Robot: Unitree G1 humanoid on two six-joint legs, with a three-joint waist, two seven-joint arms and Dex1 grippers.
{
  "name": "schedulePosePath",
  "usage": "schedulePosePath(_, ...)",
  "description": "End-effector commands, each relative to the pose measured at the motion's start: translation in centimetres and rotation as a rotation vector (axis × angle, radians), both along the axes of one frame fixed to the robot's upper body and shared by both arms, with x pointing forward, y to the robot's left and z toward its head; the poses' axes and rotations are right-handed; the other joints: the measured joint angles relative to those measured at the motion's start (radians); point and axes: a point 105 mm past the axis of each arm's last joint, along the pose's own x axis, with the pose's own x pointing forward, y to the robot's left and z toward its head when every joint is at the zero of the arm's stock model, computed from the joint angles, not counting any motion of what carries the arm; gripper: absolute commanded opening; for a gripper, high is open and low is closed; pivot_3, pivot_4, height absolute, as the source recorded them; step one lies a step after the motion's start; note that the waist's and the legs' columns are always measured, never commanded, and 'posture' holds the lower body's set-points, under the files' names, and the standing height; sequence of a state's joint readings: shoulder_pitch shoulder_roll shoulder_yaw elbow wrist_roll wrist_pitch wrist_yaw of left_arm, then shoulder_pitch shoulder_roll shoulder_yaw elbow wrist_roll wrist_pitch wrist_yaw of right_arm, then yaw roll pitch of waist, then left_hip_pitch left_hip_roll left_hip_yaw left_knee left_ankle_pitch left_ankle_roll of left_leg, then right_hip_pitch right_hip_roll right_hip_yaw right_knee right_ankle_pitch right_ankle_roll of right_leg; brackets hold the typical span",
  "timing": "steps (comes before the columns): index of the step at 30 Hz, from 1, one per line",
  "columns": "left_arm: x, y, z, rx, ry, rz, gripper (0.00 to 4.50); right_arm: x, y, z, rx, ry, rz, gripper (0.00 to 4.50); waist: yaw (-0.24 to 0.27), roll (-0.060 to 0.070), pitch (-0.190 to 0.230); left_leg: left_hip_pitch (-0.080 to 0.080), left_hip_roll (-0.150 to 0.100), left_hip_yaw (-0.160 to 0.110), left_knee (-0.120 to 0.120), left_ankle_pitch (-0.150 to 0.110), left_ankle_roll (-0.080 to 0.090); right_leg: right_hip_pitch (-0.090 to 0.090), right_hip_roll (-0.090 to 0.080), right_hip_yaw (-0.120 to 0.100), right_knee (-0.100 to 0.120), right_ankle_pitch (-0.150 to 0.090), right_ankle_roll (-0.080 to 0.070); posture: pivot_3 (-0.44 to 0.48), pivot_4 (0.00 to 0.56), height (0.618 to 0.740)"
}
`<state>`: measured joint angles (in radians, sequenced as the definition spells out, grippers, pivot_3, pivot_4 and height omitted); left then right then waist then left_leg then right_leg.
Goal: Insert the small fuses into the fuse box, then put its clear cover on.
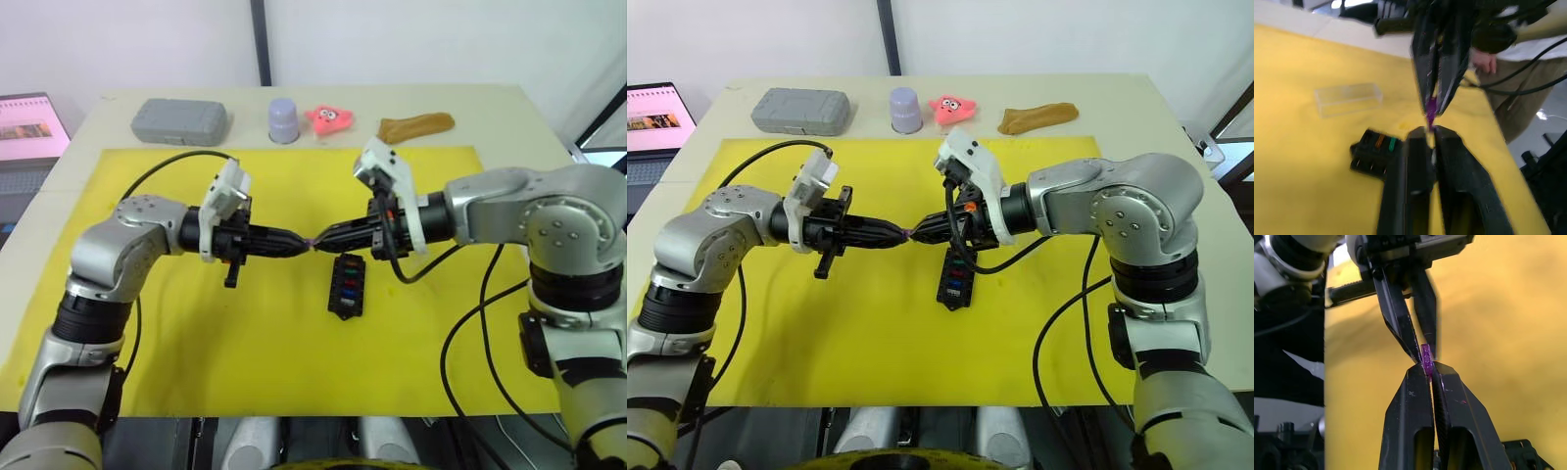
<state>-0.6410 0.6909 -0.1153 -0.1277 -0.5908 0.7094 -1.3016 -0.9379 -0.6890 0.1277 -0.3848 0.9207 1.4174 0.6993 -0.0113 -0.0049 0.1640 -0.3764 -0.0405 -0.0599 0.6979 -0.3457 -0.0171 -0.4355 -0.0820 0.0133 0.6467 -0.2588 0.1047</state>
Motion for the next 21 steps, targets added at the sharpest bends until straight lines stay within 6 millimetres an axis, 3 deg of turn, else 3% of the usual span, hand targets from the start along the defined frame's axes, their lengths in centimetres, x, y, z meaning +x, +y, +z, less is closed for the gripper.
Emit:
schedulePosePath(1,0.6,-0.3,-0.4,0.086,-0.092,0.017,2.39,0.7,-0.9,0.4,-0.032,-0.161,-0.003,0.00,0.000,0.000,0.000,0.000,0.000,0.000,0.000,0.000,0.000,0.000,0.000,0.000,0.000,0.000,0.000,0.000,0.150,0.740)
schedulePosePath(5,1.7,-0.8,-3.8,0.212,-0.182,0.036,4.46,1.6,-2.3,-0.9,-0.058,-0.284,0.008,0.00,0.000,0.000,0.000,0.000,-0.001,0.000,0.000,-0.001,0.002,0.001,0.000,0.000,-0.001,0.000,0.000,0.000,0.150,0.740)
schedulePosePath(8,2.7,-1.7,-5.5,0.209,-0.221,0.038,4.46,2.3,-3.3,-2.9,-0.057,-0.332,0.010,0.00,0.000,0.000,0.000,0.000,0.000,0.001,0.000,0.000,0.000,0.001,0.000,0.000,0.000,0.000,0.000,0.000,0.150,0.740)
schedulePosePath(11,3.0,-2.7,-5.6,0.156,-0.216,0.030,4.46,2.6,-4.1,-4.4,-0.067,-0.332,0.007,0.00,0.000,-0.001,0.000,0.000,0.000,0.001,0.000,0.000,0.000,0.001,0.000,0.000,0.000,0.000,0.000,0.000,0.150,0.740)
schedulePosePath(21,3.6,-4.0,-6.2,0.146,-0.280,-0.018,4.46,3.1,-4.8,-5.8,-0.060,-0.306,0.007,0.00,0.000,-0.001,0.000,0.000,0.000,0.001,0.000,0.000,0.000,0.001,0.001,0.000,0.000,0.000,0.000,0.000,0.150,0.740)
